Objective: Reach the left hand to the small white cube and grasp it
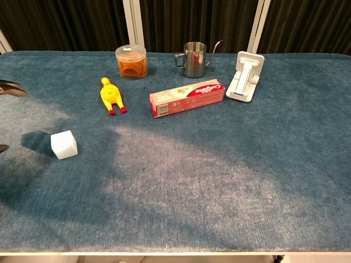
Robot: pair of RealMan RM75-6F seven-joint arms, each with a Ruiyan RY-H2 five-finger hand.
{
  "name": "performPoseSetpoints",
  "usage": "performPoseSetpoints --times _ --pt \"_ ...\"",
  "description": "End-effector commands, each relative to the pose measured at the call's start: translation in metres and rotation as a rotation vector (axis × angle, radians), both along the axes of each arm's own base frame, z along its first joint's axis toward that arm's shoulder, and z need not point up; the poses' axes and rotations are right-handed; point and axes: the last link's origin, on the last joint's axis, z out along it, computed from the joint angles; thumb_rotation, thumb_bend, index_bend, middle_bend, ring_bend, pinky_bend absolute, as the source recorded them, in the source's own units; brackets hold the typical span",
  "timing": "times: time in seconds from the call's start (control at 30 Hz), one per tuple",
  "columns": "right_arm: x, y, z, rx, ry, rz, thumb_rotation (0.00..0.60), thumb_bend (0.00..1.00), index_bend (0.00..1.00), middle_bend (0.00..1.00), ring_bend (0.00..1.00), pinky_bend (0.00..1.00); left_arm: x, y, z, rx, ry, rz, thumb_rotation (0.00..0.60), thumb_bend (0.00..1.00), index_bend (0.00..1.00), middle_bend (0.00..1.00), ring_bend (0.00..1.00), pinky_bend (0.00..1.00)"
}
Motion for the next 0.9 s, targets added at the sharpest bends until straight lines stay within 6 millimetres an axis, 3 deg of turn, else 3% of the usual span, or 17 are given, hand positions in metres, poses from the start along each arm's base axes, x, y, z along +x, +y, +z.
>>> performPoseSetpoints --times 0.03,0.33,0.73,0.9 --pt "0.000 0.000 0.000 0.001 0.000 0.000 0.600 0.31 0.26 0.19 0.19 0.09 0.006 0.006 -0.013 -0.030 0.004 0.001 0.600 0.24 0.14 0.04 0.00 0.10" --pt "0.000 -0.001 0.000 0.000 0.000 -0.001 0.600 0.31 0.26 0.19 0.19 0.09 0.019 0.018 -0.042 -0.109 0.022 -0.011 0.600 0.21 0.14 0.04 0.00 0.10" --pt "0.000 -0.002 -0.001 0.003 -0.001 0.001 0.600 0.31 0.26 0.19 0.19 0.09 0.023 0.027 -0.055 -0.144 0.045 -0.005 0.600 0.21 0.14 0.04 0.00 0.10" --pt "0.000 -0.003 -0.001 0.005 -0.001 0.002 0.600 0.31 0.26 0.19 0.19 0.09 0.022 0.031 -0.053 -0.135 0.040 0.004 0.600 0.21 0.22 0.04 0.00 0.10"
